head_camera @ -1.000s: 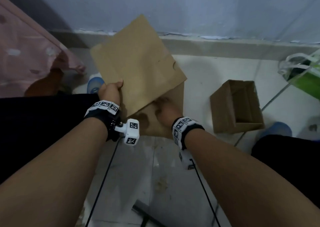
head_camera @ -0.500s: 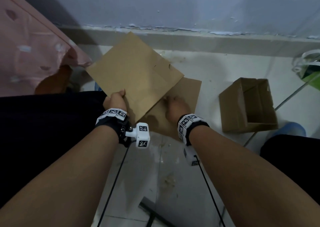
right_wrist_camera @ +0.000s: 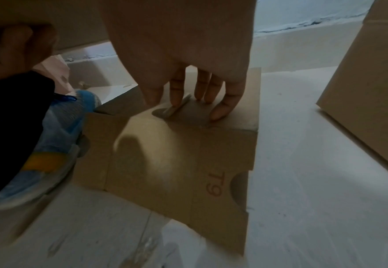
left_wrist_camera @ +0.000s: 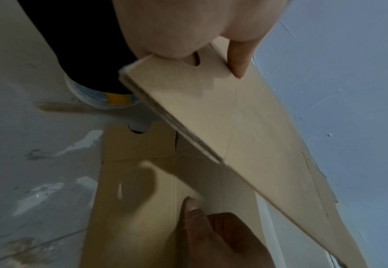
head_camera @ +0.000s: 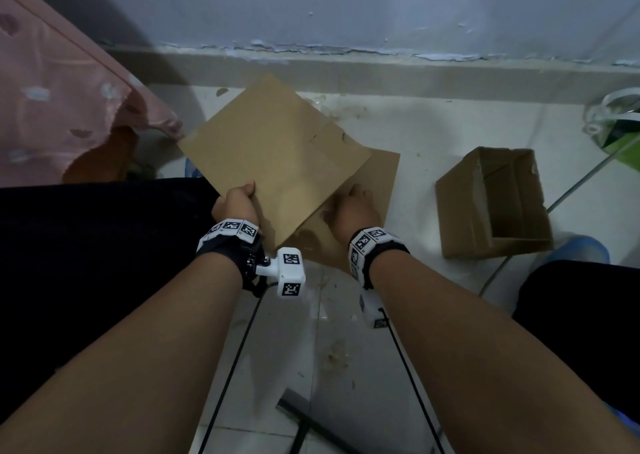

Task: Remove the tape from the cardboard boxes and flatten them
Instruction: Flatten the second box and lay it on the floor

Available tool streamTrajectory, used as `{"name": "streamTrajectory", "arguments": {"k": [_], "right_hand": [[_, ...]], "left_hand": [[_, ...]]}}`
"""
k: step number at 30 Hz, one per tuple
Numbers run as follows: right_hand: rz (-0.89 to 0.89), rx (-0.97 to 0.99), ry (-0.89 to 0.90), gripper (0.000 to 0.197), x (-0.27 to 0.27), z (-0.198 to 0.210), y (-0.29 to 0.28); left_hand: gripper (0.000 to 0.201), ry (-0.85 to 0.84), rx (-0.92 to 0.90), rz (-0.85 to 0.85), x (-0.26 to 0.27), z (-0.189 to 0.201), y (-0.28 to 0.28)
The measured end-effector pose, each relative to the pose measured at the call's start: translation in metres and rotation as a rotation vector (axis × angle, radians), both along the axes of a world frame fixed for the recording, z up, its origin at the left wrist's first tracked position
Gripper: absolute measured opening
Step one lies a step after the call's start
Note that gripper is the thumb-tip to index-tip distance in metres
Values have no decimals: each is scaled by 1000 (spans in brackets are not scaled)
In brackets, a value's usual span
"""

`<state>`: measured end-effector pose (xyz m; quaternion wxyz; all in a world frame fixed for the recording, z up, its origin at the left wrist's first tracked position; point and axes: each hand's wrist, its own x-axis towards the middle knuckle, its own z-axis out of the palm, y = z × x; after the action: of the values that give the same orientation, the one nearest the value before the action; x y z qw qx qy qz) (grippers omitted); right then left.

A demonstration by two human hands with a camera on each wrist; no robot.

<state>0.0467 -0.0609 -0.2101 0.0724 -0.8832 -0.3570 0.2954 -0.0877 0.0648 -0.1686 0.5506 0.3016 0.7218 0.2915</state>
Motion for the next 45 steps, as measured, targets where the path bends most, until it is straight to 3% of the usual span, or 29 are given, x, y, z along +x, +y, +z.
{"name": "streamTrajectory", "arguments": {"k": [9, 12, 16, 19, 21, 23, 26, 29, 32, 34, 36, 40, 42, 45], "right_hand": [[-89, 165, 84, 29, -2, 10, 1], [-275, 286, 218, 25, 4, 26, -9], [-489, 342, 418, 29, 15, 44, -21], [-590, 254, 623, 31, 21, 58, -31], [-488, 117, 681, 32, 26, 68, -40], [-288, 6, 612, 36, 28, 74, -52], [-172, 10, 562, 39, 30, 78, -67], [32, -164, 622, 15, 25, 84, -73], [210, -341, 513, 40, 17, 85, -70], [207, -276, 381, 34, 14, 85, -67], [82, -139, 310, 25, 18, 85, -64], [-263, 35, 286, 27, 41, 74, -68], [-544, 173, 453, 30, 52, 69, -74], [-1016, 507, 854, 31, 61, 66, -89]], "left_hand": [[36, -63, 79, -14, 10, 16, -22], [70, -61, 54, 34, 10, 19, -20], [48, -61, 88, 37, 11, 35, -21], [71, -51, 109, 47, 13, 37, -26], [79, -60, 106, 54, 14, 26, -26], [87, -61, 112, 52, 16, 16, -24], [83, -74, 99, -7, 23, 55, -43], [77, -82, 97, -57, 30, 59, -49], [82, -73, 102, -107, 32, 59, -49], [82, -65, 95, -121, 34, 60, -50], [83, -41, 103, -136, 34, 58, -48], [84, -15, 139, -170, 34, 52, -46], [84, -8, 154, -202, 33, 49, -43], [72, 42, 154, -296, 32, 48, -41]]}}
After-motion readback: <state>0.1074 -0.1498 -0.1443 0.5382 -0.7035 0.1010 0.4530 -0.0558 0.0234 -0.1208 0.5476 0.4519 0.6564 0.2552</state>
